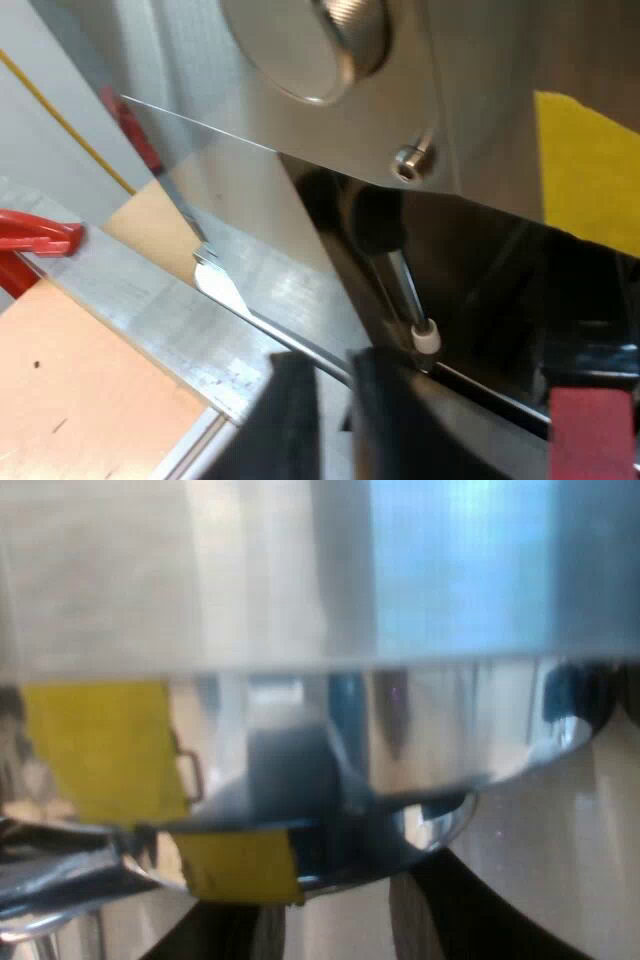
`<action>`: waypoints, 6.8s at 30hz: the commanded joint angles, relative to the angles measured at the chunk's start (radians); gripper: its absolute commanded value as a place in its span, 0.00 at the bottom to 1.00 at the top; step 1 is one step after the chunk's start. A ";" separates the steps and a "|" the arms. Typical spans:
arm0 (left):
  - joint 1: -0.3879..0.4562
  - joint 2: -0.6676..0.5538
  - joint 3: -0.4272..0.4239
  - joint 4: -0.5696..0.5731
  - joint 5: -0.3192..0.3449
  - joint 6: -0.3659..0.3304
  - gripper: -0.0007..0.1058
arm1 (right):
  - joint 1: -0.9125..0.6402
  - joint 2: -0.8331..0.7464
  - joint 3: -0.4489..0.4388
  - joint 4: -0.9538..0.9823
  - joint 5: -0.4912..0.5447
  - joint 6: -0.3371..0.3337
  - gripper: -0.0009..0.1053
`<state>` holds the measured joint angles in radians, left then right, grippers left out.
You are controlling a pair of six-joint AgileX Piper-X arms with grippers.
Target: Put the handle in the coffee machine
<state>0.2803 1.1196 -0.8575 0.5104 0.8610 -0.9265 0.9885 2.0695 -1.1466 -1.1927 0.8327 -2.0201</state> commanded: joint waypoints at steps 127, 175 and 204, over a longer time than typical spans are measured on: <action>-0.172 0.093 -0.051 0.718 0.101 0.348 0.02 | 0.062 -0.053 -0.013 0.370 -0.029 0.097 0.28; -0.212 0.093 -0.051 0.588 -0.076 0.093 0.01 | 0.180 -0.998 0.337 1.178 -0.381 0.316 0.28; -0.698 0.015 -0.051 0.442 -0.499 -0.393 0.01 | 0.181 -1.282 0.337 1.527 -0.535 0.312 0.28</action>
<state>-0.3885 1.1435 -0.9078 0.9564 0.2887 -1.2925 1.1678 0.7984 -0.8083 0.3230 0.3031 -1.6967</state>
